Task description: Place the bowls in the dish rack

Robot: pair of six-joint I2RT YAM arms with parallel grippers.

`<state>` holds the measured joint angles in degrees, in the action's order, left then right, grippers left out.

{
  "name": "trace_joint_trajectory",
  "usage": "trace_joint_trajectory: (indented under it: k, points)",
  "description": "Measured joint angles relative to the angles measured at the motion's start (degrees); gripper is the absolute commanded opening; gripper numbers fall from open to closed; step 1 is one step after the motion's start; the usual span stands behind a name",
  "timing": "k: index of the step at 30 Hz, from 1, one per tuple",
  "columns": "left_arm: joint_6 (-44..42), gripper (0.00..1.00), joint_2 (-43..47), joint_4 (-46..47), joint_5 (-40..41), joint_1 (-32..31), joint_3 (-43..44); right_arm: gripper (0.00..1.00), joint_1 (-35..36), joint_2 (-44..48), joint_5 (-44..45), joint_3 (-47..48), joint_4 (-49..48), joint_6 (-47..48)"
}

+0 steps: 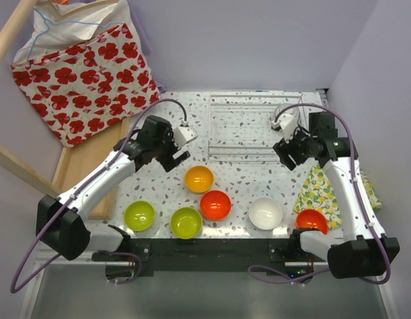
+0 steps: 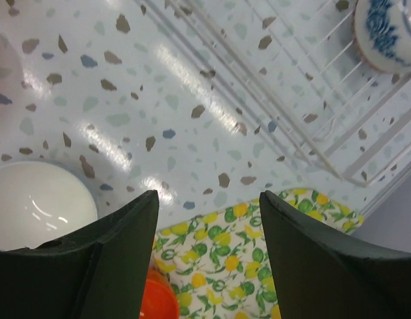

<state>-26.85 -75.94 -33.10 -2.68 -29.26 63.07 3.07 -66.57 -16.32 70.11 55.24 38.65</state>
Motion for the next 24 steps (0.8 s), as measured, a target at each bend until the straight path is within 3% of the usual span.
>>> trace_joint_trajectory:
  k: [7,14,18,24]
  points:
    - [-3.69,0.95,1.44,-8.5,1.42,0.57,-0.7,0.64,-0.02,4.26,6.49,-2.56,9.33,-0.04]
    - [-3.78,0.93,4.72,-9.35,-0.79,3.54,-1.73,0.64,-0.04,6.34,14.49,-5.49,16.9,0.68]
    - [-3.56,0.94,4.96,-8.31,-3.19,3.63,-3.5,0.59,-0.04,10.49,17.86,-8.2,19.98,5.33]
    - [-2.23,0.93,5.03,-6.6,-6.21,3.63,-3.85,0.61,-0.15,12.2,19.82,-8.72,21.31,15.23]
